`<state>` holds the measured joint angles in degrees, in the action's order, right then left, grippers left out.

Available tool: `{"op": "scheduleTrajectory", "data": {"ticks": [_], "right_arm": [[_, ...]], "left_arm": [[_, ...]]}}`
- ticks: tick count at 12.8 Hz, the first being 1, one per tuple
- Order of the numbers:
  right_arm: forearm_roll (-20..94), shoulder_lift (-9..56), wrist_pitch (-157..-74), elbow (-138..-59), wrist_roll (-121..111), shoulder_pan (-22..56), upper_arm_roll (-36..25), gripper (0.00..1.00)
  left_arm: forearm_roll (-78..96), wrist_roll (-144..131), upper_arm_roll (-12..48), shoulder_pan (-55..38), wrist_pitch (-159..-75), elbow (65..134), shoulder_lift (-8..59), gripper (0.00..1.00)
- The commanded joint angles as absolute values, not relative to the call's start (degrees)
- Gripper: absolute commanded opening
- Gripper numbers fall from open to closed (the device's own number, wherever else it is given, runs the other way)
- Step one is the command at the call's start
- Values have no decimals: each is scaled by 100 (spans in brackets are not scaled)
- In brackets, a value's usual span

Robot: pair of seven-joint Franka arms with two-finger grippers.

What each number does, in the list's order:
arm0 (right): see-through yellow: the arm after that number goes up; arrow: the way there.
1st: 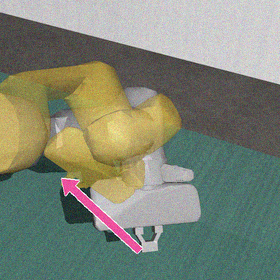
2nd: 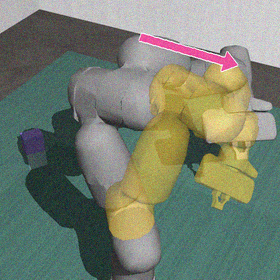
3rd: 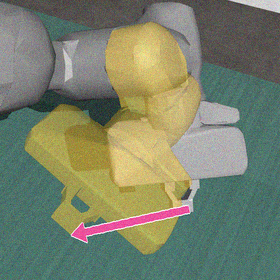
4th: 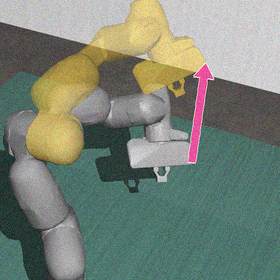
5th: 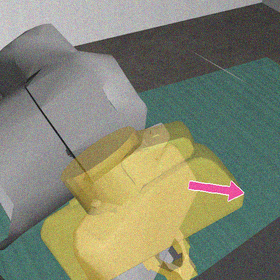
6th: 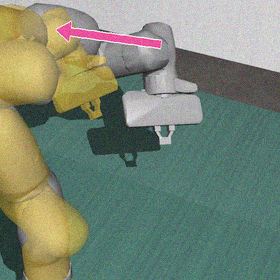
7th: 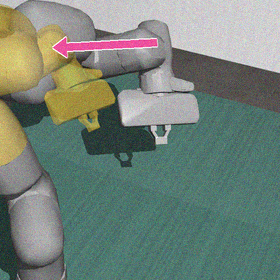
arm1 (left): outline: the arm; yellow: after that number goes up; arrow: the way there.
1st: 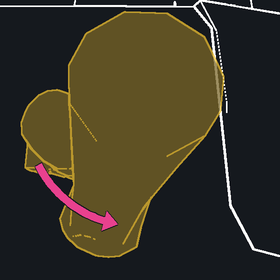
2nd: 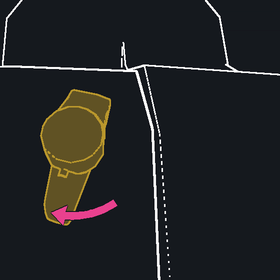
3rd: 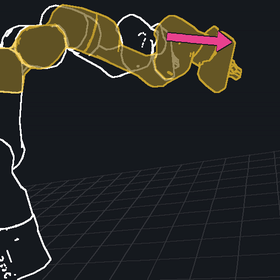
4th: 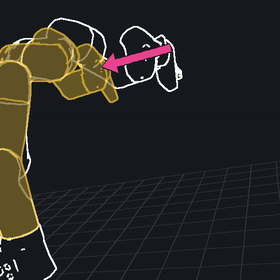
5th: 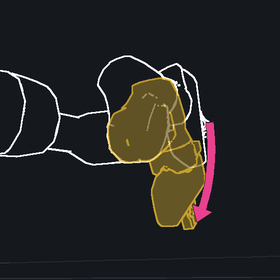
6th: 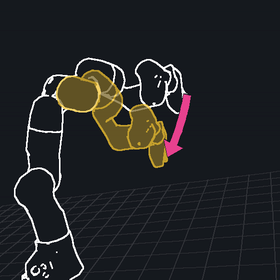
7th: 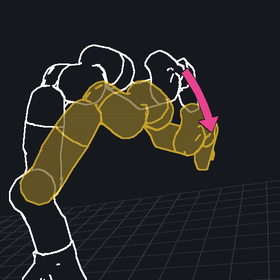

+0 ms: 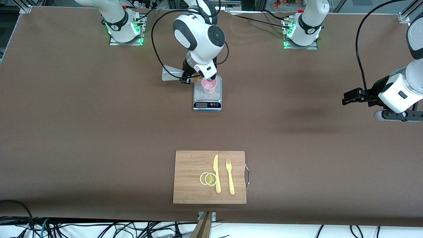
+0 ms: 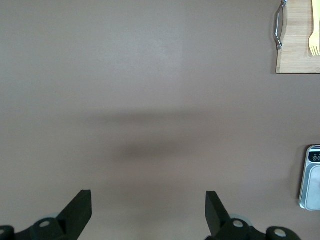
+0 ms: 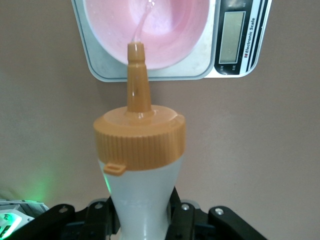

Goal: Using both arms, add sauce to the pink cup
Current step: 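Tilt the bottle nozzle into the pink cup with the right gripper, then carry the bottle with the right gripper back to its spot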

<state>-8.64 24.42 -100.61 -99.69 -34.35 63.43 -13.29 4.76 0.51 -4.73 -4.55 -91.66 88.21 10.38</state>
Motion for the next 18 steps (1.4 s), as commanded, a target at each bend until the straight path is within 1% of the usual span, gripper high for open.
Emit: {"op": "scheduleTrajectory", "data": {"ticks": [1, 4, 8, 11, 15, 18], "right_arm": [[-923, 2347, -10019, -9958, -3366, 6355, -1345, 10], [-748, 2294, -10081, -9949, -3366, 6319, -1467, 10], [-72, 2066, -10327, -10020, -3515, 6275, -1670, 10], [34, 1917, -10537, -10150, -3699, 6258, -1714, 10], [745, 1425, -11056, -10765, -4708, 6231, -2161, 10], [1579, 1328, -11057, -10793, -5718, 6231, -2714, 10]], "left_arm": [[448, 185, -466, -439, -9088, 8736, 1063, 100], [448, 185, -466, -439, -9088, 8736, 1064, 100], [405, 185, -466, -439, -9097, 8736, 1063, 100], [413, 185, -466, -448, -9097, 8728, 1064, 100], [422, 185, -466, -440, -9097, 8728, 1072, 100], [431, 185, -466, -439, -9097, 8728, 1072, 100]]}}
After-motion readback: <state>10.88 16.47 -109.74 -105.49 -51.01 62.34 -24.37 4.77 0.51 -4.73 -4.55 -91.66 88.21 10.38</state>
